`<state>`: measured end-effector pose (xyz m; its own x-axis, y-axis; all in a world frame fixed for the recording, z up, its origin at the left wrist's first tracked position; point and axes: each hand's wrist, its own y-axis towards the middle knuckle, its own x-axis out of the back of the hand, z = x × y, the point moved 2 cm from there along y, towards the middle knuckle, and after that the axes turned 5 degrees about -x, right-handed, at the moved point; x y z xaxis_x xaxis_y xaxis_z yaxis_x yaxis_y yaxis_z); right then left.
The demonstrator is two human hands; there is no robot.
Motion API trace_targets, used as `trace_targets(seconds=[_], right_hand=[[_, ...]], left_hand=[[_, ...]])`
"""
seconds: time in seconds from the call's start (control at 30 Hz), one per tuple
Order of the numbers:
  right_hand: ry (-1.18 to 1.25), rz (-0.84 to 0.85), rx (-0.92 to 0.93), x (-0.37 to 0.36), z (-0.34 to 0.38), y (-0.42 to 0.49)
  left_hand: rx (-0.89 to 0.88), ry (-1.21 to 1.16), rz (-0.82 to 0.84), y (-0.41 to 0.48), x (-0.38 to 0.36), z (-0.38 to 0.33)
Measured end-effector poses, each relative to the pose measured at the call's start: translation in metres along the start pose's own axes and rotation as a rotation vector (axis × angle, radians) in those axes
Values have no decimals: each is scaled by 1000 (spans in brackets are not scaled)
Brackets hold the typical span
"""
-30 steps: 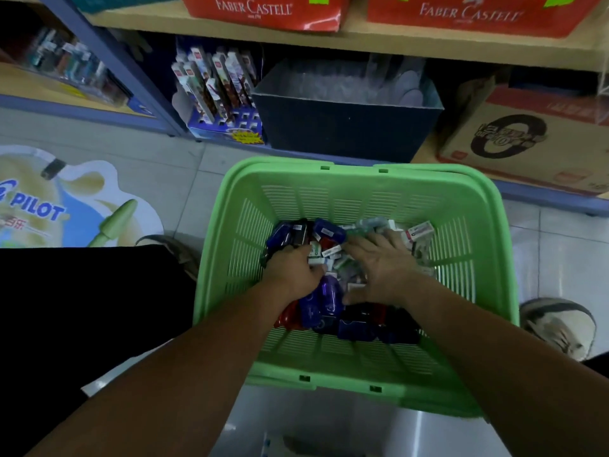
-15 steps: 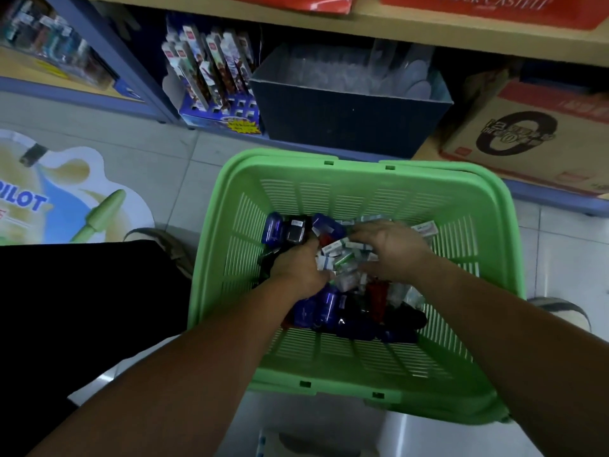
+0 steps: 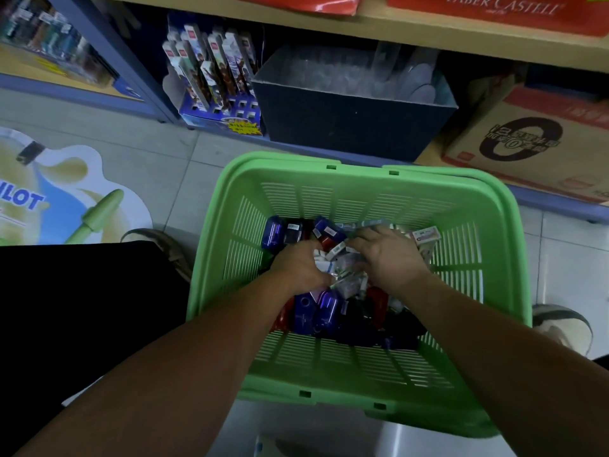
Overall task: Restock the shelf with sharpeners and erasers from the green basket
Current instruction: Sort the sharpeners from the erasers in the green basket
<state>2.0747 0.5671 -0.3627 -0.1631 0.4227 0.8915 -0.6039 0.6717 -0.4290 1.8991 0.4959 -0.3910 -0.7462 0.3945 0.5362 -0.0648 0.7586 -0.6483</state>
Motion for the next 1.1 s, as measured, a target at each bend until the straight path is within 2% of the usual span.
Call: trace_targets(seconds=[0.2, 0.43, 0.57, 0.63, 0.73, 0.83, 0.9, 0.97, 1.0, 1.1], right_hand=[[136, 8, -123, 13, -5, 0], [252, -100, -163, 41, -16, -13], [161, -217, -156, 64, -15, -34], [112, -252, -213, 74, -20, -49], [168, -207, -355, 80, -27, -69], [358, -314, -381, 87, -26, -86], [431, -430, -383, 93, -23, -93], [493, -477, -386, 95, -22, -96], [501, -454, -390, 94, -23, -96], [457, -295, -376, 82, -23, -88]], left_hand=[[-25, -119, 0, -1, 7, -2], [-108, -112, -155, -22, 41, -10], [-87, -265, -209, -38, 47, -27], [-92, -331, -213, -46, 42, -43], [-104, -405, -184, -49, 28, -70], [-120, -467, -145, -53, 16, -102], [-155, -510, -22, -54, 11, -122], [-166, -600, 163, -53, 8, -128], [-166, -589, 195, -51, 10, -124], [-129, -459, 132, -43, 22, -98]])
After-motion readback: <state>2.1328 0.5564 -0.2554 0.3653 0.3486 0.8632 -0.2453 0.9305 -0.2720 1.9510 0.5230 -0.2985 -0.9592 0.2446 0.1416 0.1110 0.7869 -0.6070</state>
